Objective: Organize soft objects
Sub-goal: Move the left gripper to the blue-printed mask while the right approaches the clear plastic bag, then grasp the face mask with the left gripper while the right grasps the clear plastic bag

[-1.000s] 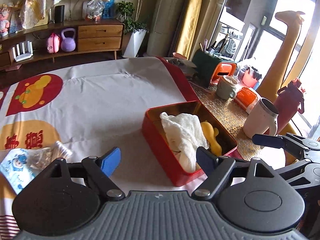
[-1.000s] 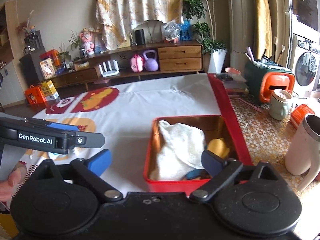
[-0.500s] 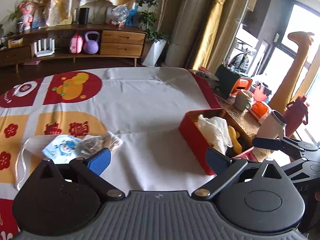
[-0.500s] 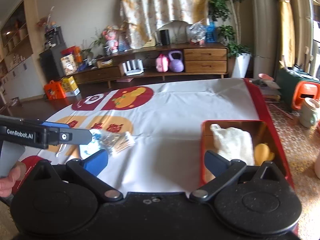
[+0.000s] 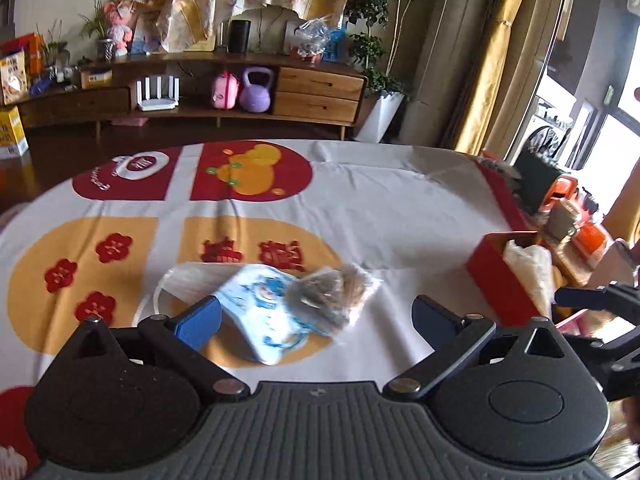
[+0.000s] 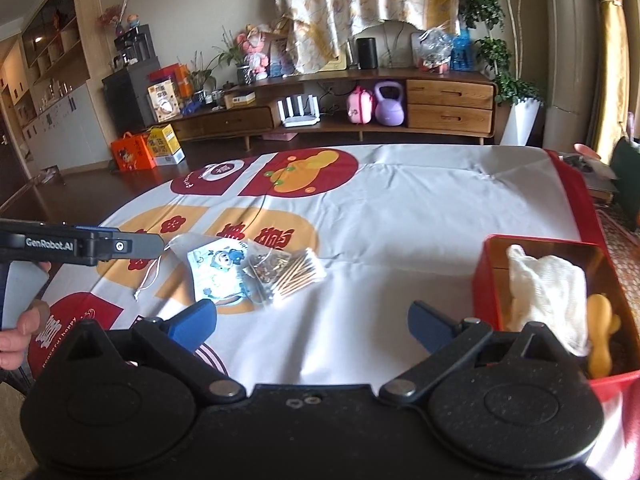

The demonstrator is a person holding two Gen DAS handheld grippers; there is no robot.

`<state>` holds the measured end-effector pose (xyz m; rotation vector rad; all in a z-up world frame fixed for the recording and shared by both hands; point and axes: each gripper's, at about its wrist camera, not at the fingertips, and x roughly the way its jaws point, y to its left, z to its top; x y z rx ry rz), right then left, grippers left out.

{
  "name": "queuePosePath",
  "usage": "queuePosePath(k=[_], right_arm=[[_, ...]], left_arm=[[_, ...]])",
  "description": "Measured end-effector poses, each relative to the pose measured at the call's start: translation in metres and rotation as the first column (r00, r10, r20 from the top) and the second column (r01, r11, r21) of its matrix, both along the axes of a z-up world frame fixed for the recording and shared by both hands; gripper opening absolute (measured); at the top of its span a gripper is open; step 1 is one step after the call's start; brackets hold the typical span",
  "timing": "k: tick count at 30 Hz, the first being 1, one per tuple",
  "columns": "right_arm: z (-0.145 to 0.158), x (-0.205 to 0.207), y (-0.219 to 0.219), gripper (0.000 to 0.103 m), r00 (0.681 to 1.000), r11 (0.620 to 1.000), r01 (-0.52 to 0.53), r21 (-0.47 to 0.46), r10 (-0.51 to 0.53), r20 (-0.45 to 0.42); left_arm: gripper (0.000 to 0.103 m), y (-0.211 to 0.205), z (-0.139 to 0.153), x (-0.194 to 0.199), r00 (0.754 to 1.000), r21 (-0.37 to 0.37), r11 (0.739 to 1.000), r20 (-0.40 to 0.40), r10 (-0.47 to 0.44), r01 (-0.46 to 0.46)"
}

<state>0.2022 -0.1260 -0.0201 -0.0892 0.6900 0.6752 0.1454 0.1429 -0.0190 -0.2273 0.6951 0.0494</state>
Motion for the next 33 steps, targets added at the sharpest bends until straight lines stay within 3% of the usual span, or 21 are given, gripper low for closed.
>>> queuePosePath(k=[4,11,17,24,33], right_arm=[[-0.004,0.011,0.017,0.097,1.000,1.000,-0.020,-0.009,0.020,-0.004],[-0.014,0.035,0.049,0.090,0.999,0.999,-0.048,-0.021,0.047,-0.019],[-0.028,0.054,0.077,0.083,0.997,0.997,-0.063,-0.039,0.061,-0.036],[-0.045,0.074,0.101,0.080,0.996,0.997,-0.062,-0.040,0.059,-0.073],[-0.063,0.087,0.130,0.075,0.991,0.996,-0.080,-0.050,0.074,-0.108]], left_arm=[[0.102,0.018,-0.013,0.010,1.000,0.047,0.999,-0.002,-0.003,0.003],[0.102,0.037,-0.045,0.029,1.000,0.036,0.999,-0.022,0.012,-0.011],[0.102,0.038,-0.066,0.043,1.000,0.055,0.998,0.010,0.019,-0.019],[0.102,0.030,-0.083,0.058,1.000,0.129,0.992,0.021,0.010,-0.013],[0.100,0.029,-0.101,0.072,0.999,0.129,0.991,0.015,0.028,-0.030]])
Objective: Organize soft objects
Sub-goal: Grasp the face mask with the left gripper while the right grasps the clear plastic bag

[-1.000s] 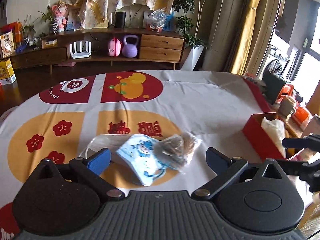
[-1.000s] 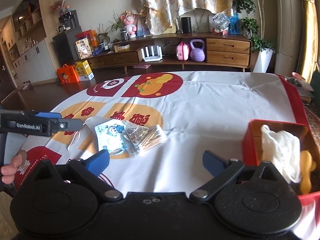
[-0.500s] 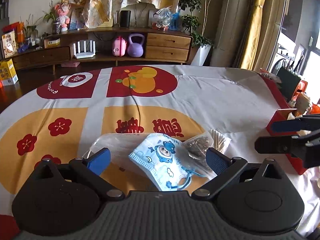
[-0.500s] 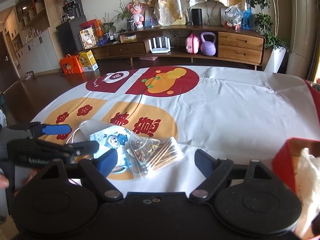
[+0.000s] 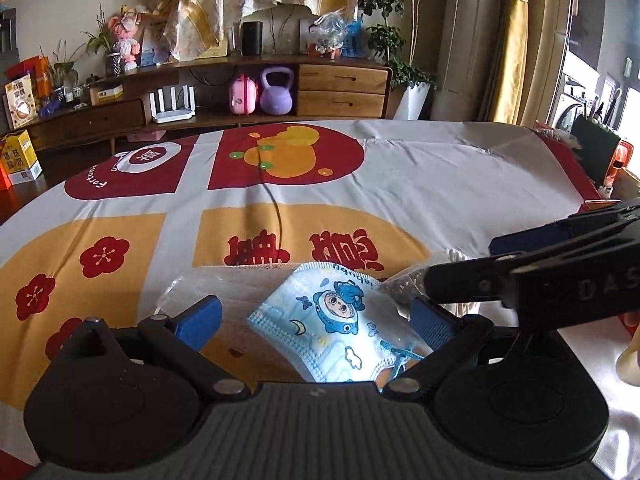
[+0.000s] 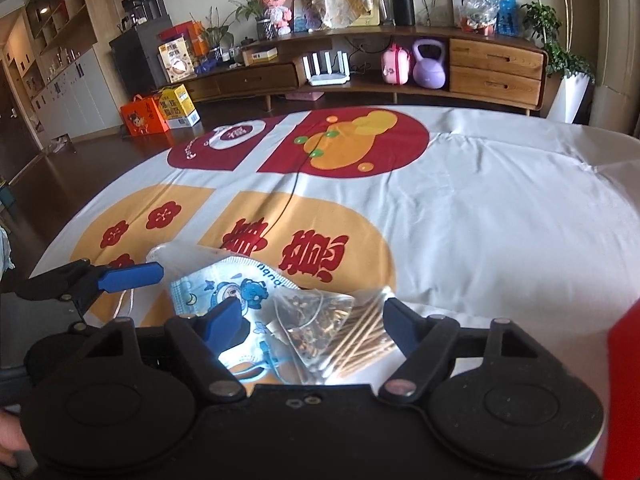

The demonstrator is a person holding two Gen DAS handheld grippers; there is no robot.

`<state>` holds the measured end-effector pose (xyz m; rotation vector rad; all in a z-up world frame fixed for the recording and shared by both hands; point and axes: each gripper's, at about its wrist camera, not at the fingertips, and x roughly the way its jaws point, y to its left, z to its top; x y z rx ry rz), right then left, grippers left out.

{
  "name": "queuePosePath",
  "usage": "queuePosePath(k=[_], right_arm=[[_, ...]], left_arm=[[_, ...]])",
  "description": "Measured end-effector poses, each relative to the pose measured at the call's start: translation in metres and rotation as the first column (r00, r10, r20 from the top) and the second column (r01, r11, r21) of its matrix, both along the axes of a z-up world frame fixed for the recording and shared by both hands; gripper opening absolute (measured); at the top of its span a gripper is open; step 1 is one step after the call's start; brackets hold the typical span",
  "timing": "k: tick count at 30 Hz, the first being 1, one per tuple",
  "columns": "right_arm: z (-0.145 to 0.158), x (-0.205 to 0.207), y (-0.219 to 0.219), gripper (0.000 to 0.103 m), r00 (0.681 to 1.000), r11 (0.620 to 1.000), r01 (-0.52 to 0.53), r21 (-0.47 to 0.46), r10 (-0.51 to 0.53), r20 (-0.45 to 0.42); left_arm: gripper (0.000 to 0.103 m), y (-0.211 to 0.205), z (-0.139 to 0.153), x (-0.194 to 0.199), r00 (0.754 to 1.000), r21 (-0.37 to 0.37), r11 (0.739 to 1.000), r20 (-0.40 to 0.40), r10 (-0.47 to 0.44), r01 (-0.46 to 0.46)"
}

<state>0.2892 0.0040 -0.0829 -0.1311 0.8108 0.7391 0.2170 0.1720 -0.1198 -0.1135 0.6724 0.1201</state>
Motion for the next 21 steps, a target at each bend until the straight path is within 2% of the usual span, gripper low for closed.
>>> queuePosePath(k=[3,7,11,16,19,21], right_arm=[[-0.005,0.004,0.005,0.074,1.000,1.000,0.005,-0.005,-0.005,-0.009],[-0.010,0.010,0.008,0.061,1.000,1.000,0.005,-0.006,-0.005,-0.030],[-0.015,0.012,0.011,0.045,0.999,1.000,0.004,-0.012,-0.004,-0.042],[-0.019,0.013,0.010,0.032,0.999,1.000,0.015,-0.013,-0.016,-0.047],[-0.020,0.012,0.007,0.018,0.999,1.000,0.015,-0.002,-0.016,-0.047],[-0.019,0.011,0.006,0.015,0.999,1.000,0.017,-0.002,-0.017,-0.040]], left_arm=[[0.093,-0.002,-0.003,0.000,1.000,0.021,1.000,0.005,0.010,-0.010],[0.081,-0.004,-0.006,-0.002,1.000,0.023,1.000,0.016,-0.002,0.001],[0.074,-0.008,-0.007,-0.002,1.000,0.039,0.999,0.020,-0.002,0.002],[0.050,-0.007,-0.011,0.001,1.000,0.024,1.000,0.003,0.011,-0.011],[0.041,-0.005,-0.013,0.002,1.000,0.008,1.000,-0.011,0.015,-0.015],[0.038,-0.005,-0.012,0.001,1.000,-0.007,1.000,-0.013,0.010,-0.010]])
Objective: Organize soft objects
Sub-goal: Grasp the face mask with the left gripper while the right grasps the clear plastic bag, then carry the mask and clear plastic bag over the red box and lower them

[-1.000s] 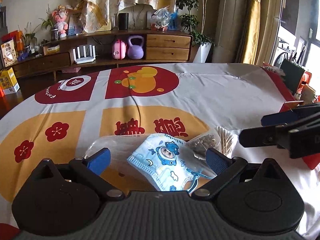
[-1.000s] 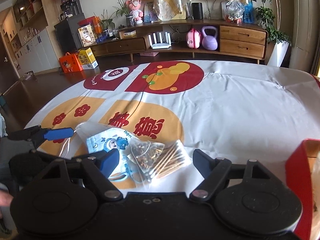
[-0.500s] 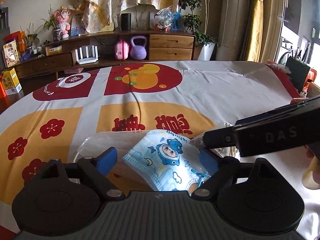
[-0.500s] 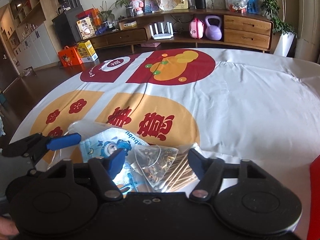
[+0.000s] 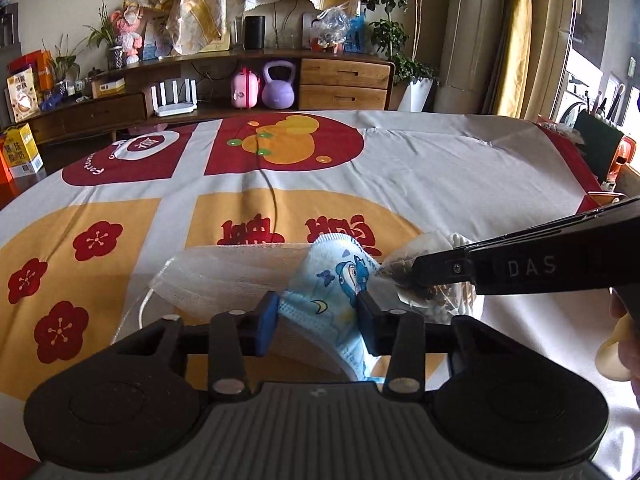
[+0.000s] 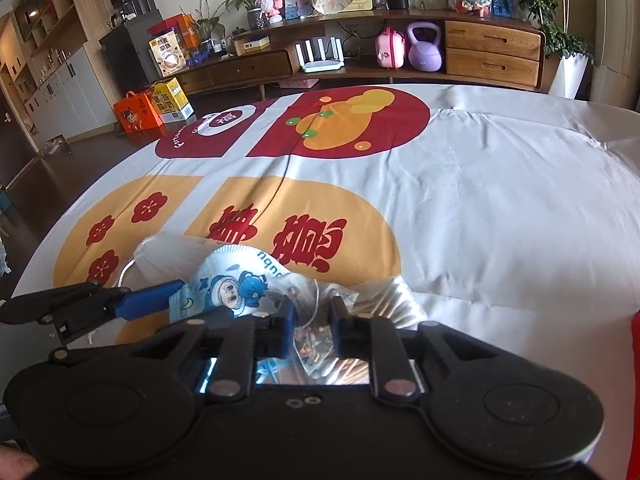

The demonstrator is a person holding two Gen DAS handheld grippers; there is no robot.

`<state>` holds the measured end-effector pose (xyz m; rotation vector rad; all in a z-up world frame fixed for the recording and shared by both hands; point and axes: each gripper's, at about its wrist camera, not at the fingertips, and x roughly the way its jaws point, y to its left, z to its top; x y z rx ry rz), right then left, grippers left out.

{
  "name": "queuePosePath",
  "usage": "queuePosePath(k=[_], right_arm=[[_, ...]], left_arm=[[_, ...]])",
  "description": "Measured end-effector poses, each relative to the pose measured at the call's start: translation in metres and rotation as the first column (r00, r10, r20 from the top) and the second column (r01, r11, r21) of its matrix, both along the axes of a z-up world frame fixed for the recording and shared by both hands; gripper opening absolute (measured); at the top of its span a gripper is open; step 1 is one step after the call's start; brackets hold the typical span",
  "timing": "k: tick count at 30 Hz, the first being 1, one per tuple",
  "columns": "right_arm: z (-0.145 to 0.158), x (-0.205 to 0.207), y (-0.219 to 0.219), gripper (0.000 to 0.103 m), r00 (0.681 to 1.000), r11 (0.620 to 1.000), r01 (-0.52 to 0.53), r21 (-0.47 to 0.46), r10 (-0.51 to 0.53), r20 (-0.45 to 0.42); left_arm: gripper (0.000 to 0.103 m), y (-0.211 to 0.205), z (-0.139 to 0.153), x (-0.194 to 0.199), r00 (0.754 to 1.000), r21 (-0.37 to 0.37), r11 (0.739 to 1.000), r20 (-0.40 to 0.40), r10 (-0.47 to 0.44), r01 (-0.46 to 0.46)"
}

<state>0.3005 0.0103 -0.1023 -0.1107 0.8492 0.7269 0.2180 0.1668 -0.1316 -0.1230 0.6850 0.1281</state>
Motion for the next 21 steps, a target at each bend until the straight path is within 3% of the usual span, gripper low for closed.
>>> queuePosePath(k=[2,11,21], right_arm=[[0.001,-0.001,-0.001,0.010,1.000,1.000,-0.001,0.005,0.001,0.008],[0.014,-0.018,-0.015,0.009,0.997,1.000,0.015,0.016,-0.016,0.071],[0.044,-0.043,-0.066,0.009,0.994,0.998,0.044,0.055,-0.050,0.099]], left_arm=[[0.036,-0.002,0.002,-0.001,1.000,-0.004,1.000,-0.003,0.005,-0.005],[0.034,-0.011,0.019,-0.008,1.000,-0.051,0.999,0.011,-0.013,0.013],[0.034,-0.013,0.045,-0.019,1.000,-0.108,0.994,0.020,0.013,-0.011]])
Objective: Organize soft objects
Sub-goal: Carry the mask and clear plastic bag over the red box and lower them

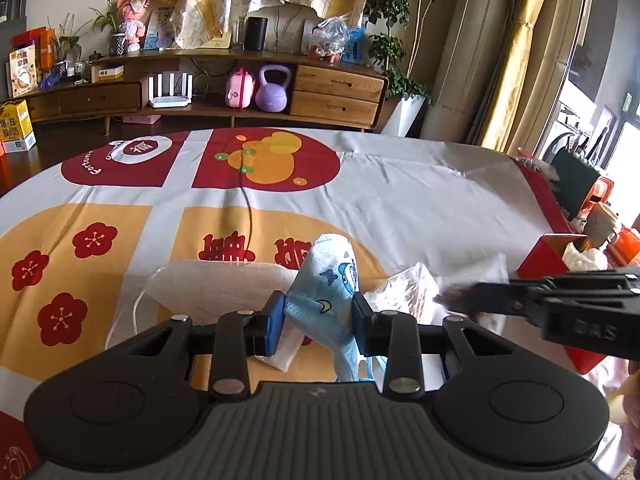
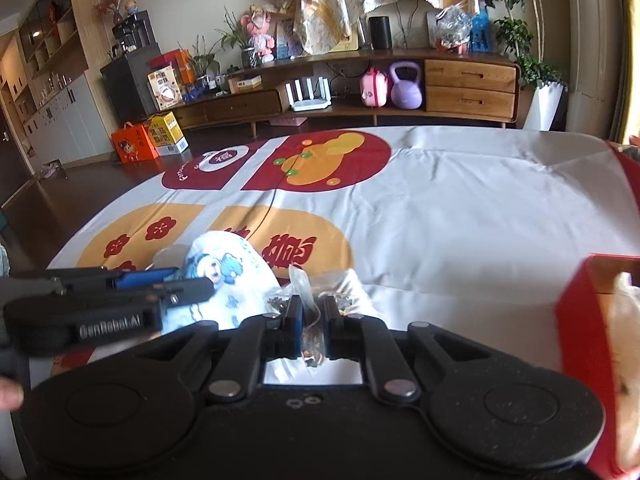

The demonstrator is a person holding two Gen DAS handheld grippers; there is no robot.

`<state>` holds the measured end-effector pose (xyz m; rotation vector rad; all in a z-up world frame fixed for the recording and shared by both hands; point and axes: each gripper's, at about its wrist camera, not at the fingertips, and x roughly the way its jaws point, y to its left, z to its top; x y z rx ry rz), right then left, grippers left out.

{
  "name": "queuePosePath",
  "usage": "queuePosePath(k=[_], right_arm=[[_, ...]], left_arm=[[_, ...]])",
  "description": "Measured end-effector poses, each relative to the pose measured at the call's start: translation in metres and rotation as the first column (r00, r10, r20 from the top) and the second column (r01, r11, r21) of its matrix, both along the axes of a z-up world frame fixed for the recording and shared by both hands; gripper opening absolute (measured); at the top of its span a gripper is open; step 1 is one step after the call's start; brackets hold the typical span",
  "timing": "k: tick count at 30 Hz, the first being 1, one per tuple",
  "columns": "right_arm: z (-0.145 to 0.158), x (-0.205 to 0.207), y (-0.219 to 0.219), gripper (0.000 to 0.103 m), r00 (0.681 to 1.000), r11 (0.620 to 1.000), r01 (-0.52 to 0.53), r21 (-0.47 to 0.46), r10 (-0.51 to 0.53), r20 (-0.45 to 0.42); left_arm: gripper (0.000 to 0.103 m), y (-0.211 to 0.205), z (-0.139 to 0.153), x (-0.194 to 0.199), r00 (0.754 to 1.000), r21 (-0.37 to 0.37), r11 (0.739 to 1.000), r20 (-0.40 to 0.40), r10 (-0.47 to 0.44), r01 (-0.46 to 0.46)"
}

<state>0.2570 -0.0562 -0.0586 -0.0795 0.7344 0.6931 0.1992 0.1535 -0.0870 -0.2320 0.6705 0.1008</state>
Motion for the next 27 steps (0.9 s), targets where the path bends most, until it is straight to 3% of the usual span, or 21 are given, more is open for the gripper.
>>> queuePosePath(k=[14,27], right_arm=[[0.031,-0.033,-0.064,0.009,0.998,0.999,0.034,0.031,-0.035,0.048],[0.044,-0.045,-0.140,0.009,0.989,0.990,0.126,0.059,-0.131,0.076]], left_arm=[[0.034,-0.029,0.057,-0.027,0.999,0.007,1.000,0.051,0.000,0.000],[0.034,-0.100,0.086,-0.020,0.989,-0.031,0.992,0.075,-0.124,0.126]])
